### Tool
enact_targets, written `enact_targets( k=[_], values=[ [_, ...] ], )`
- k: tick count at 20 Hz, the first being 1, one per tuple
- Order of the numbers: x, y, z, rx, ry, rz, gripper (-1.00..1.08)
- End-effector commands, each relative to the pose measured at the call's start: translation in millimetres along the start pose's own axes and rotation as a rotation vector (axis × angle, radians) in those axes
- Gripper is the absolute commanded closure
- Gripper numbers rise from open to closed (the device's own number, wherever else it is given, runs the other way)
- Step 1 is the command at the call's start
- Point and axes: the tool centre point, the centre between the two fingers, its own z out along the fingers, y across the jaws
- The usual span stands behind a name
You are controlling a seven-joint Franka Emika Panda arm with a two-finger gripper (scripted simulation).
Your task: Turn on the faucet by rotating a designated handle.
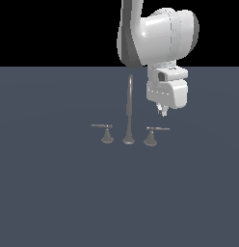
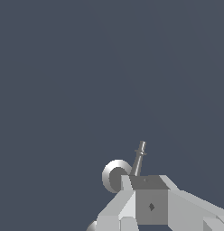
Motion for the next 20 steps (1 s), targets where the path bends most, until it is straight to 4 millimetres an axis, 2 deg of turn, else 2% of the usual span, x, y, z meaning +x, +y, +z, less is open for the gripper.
enact_targets(
  k=[1, 10, 20],
  values=[
    [1.6, -6.9, 14.7, 0.020, -0.023, 0.059, 1.08],
    [4.4, -25.0, 52.1, 0.077, -0.101, 0.230, 1.08],
    [5.6, -32.4, 66.4, 0.103, -0.141, 0.309, 1.08]
  ],
)
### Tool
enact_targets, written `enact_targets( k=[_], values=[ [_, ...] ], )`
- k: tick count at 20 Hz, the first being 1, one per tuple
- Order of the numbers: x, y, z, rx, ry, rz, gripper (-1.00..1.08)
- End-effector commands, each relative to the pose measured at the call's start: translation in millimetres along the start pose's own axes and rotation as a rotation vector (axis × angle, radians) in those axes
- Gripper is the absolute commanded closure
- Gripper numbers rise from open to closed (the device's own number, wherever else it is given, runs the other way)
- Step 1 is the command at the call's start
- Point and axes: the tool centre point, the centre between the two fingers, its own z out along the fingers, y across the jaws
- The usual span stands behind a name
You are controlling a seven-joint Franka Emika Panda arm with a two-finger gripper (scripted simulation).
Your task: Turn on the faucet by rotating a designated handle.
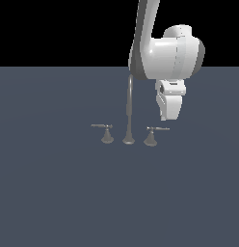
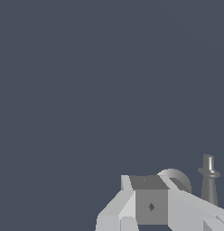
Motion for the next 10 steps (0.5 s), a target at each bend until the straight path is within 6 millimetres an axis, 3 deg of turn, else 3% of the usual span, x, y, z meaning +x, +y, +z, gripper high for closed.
enact_targets(
  k=[1, 5, 10],
  values=[
    [-9.4, 13.0, 33.4, -0.048, -0.018, 0.000, 1.08],
    [-9.2, 13.2, 33.4, -0.049, -0.018, 0.000, 1.08],
    [-2.8, 27.6, 32.9, -0.049, -0.018, 0.000, 1.08]
  ],
)
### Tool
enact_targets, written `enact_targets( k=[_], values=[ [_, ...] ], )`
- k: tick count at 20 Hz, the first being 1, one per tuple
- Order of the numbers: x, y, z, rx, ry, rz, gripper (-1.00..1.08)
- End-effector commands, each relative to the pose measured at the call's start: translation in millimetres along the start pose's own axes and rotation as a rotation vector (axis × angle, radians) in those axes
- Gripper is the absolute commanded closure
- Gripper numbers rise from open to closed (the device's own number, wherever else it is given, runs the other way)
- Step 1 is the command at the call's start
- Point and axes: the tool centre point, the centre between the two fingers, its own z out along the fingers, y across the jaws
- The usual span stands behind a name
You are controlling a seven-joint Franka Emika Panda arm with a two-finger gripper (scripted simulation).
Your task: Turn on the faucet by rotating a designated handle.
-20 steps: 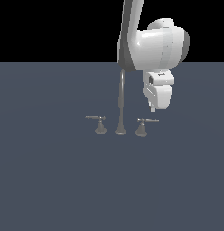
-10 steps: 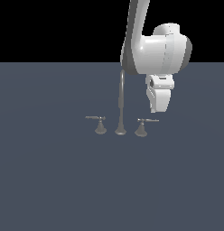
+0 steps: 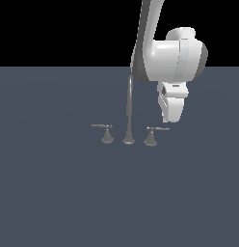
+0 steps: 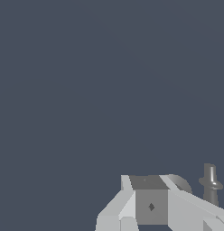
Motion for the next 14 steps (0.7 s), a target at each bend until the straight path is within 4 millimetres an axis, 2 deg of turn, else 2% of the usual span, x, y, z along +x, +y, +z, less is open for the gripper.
enact_targets(
  k=[1, 7, 8, 9, 14],
  values=[
    [-6.7, 26.9, 27.1, -0.054, -0.010, -0.015, 1.08],
    [2.0, 44.7, 26.2, -0.054, -0.010, -0.015, 1.08],
    [2.0, 44.7, 26.2, -0.054, -0.010, -0.015, 1.08],
    [-3.1, 34.7, 22.2, -0.037, -0.013, -0.019, 1.08],
    [-5.4, 50.9, 22.7, -0.042, -0.012, -0.018, 1.08]
  ],
)
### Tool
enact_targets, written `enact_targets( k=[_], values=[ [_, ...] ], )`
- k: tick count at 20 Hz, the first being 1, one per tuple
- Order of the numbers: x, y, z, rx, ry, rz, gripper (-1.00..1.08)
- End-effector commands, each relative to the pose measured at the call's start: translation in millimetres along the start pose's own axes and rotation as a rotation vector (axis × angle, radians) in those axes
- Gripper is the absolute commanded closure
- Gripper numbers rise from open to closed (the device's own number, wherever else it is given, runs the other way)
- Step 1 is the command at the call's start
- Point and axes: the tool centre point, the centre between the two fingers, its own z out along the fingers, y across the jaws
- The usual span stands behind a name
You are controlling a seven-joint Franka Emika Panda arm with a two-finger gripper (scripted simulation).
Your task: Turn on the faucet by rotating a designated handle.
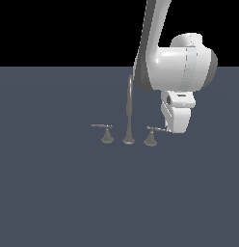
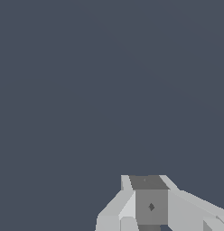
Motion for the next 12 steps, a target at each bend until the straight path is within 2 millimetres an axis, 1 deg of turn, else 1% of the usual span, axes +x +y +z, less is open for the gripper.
enact_targets(
  k=[1, 11, 12],
  values=[
    [-14.4, 12.5, 5.3, -0.018, -0.009, -0.017, 1.08],
    [-19.2, 46.0, 6.8, -0.028, -0.008, -0.014, 1.08],
    [-19.2, 46.0, 6.8, -0.028, -0.008, -0.014, 1.08]
  ],
)
